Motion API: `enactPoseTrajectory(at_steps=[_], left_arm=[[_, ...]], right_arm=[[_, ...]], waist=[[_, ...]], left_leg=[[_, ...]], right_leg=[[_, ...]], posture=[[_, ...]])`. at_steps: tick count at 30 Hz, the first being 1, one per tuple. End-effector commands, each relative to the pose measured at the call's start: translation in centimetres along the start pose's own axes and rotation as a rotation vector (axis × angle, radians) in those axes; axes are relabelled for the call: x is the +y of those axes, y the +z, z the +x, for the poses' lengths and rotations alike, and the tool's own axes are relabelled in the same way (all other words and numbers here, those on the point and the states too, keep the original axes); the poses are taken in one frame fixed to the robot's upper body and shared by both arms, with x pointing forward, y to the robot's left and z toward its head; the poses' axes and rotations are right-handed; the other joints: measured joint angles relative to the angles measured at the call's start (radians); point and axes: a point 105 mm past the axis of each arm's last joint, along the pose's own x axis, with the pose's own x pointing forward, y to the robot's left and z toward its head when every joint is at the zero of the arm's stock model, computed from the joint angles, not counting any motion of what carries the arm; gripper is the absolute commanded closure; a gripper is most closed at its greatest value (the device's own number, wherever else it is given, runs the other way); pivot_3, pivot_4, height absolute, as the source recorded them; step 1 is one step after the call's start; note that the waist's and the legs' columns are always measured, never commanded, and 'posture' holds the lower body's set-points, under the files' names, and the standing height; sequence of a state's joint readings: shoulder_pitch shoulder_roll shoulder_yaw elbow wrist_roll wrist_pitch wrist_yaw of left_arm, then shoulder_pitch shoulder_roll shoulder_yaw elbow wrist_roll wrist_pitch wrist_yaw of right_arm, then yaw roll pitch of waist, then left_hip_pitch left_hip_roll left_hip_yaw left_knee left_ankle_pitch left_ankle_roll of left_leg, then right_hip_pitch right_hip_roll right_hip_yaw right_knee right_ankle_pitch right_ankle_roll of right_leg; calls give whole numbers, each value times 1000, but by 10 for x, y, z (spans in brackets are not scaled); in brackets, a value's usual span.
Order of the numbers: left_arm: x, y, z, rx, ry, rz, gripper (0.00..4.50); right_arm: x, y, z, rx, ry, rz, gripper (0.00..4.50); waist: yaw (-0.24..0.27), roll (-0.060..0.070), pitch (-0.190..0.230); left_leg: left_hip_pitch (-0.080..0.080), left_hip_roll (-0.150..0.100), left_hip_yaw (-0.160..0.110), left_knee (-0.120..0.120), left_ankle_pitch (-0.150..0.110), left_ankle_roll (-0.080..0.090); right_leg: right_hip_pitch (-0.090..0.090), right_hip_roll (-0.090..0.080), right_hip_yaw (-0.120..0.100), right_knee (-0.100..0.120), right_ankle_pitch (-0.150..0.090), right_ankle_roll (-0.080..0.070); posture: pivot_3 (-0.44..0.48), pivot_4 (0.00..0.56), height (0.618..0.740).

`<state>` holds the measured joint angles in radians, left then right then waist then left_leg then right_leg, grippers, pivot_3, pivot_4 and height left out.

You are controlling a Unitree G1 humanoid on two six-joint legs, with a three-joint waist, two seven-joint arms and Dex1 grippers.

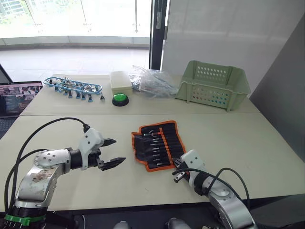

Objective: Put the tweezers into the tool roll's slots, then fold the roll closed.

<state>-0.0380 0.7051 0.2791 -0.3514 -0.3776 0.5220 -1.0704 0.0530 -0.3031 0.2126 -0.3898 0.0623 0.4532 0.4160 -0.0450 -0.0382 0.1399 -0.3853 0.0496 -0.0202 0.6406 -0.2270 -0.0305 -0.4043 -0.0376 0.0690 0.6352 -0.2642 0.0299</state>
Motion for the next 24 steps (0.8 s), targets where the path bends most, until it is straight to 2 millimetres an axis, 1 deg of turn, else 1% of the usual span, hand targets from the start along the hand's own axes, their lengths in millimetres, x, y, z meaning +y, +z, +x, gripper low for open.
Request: enactPoseTrajectory(at_steps=[1, 3, 5, 7, 9, 10, 12, 14, 17, 18, 19, 21, 22, 24], left_arm=[[-11, -1, -24, -55, 20, -15, 0], [-21, -7, -31, -61, 41, -44, 0], [-27, -12, -40, -65, 75, -73, 0], [-29, -14, -43, -68, 93, -88, 0], [-32, -12, -41, -74, 101, -89, 0], [-32, -11, -41, -80, 109, -90, 0], [-31, -8, -41, -92, 126, -88, 0], [-29, -8, -42, -98, 151, -85, 0], [-29, -10, -43, -94, 167, -81, 0], [-28, -11, -44, -93, 172, -80, 0], [-28, -11, -43, -93, 175, -80, 0], [-28, -11, -42, -97, 180, -78, 0], [-28, -11, -41, -100, 181, -76, 0], [-30, -11, -38, -99, 178, -71, 0]], right_arm=[[18, 9, -8, -61, 112, 3, 3088], [21, 21, -14, -110, 143, -33, 2417], [29, 36, -17, -153, 191, -83, 1755], [40, 47, -7, -182, 227, -121, 1053], [49, 52, 4, -190, 253, -165, 307], [50, 54, 10, -194, 245, -186, 17], [54, 57, 19, -196, 237, -234, 17], [63, 60, 31, -204, 237, -290, 17], [75, 63, 41, -222, 246, -320, 17], [78, 62, 45, -219, 238, -337, 17], [79, 61, 48, -216, 231, -349, 17], [77, 57, 55, -202, 195, -436, 17], [72, 57, 59, -203, 149, -469, 17], [61, 64, 64, -226, 67, -494, 17]], waist=[[-3, -1, 0], [-2, -2, 4], [2, -1, 8], [3, -1, 10], [5, -2, 12], [6, -2, 12], [7, -2, 12], [7, -2, 12], [4, -3, 11], [3, -3, 11], [3, -3, 11], [3, -3, 11], [3, -3, 11], [3, -3, 11]], left_leg=[[0, 0, 1, -1, -1, 0], [0, 0, 2, -1, -2, 0], [-1, 0, 1, -1, -2, 0], [-5, -1, 2, -1, -2, 0], [-5, 0, 2, 1, -1, 0], [-5, 0, 1, 1, 0, -1], [-5, 0, 2, 1, 1, -1], [-5, -1, 2, 1, 1, -1], [-8, -1, 4, 1, 1, -1], [-8, -1, 4, 1, 1, -1], [-10, -1, 3, 1, 1, -1], [-11, -1, 3, 1, 1, -1], [-11, -1, 3, 1, 1, -1], [-11, -2, 3, 1, 1, -1]], right_leg=[[-1, -1, 0, 1, 0, -1], [-3, -1, 1, 3, -1, -2], [-5, -2, 0, 6, -3, -3], [-10, -2, 1, 8, -3, -3], [-11, -1, 0, 10, -3, -3], [-12, -1, 0, 11, -3, -3], [-12, -1, 0, 11, -2, -4], [-13, -1, 1, 11, -2, -4], [-16, -1, 1, 11, -2, -4], [-17, -1, 1, 12, -1, -6], [-18, -1, 1, 12, 1, -10], [-19, -1, 0, 12, 2, -11], [-19, -1, 1, 12, 2, -11], [-19, -1, 1, 12, 2, -11]], posture=[[0, 150, 725], [0, 150, 725], [0, 150, 725], [0, 150, 725], [0, 150, 725], [0, 150, 725], [0, 150, 725], [0, 150, 725], [0, 150, 725], [0, 150, 725], [0, 150, 725], [0, 150, 725], [0, 150, 725], [0, 150, 725]])
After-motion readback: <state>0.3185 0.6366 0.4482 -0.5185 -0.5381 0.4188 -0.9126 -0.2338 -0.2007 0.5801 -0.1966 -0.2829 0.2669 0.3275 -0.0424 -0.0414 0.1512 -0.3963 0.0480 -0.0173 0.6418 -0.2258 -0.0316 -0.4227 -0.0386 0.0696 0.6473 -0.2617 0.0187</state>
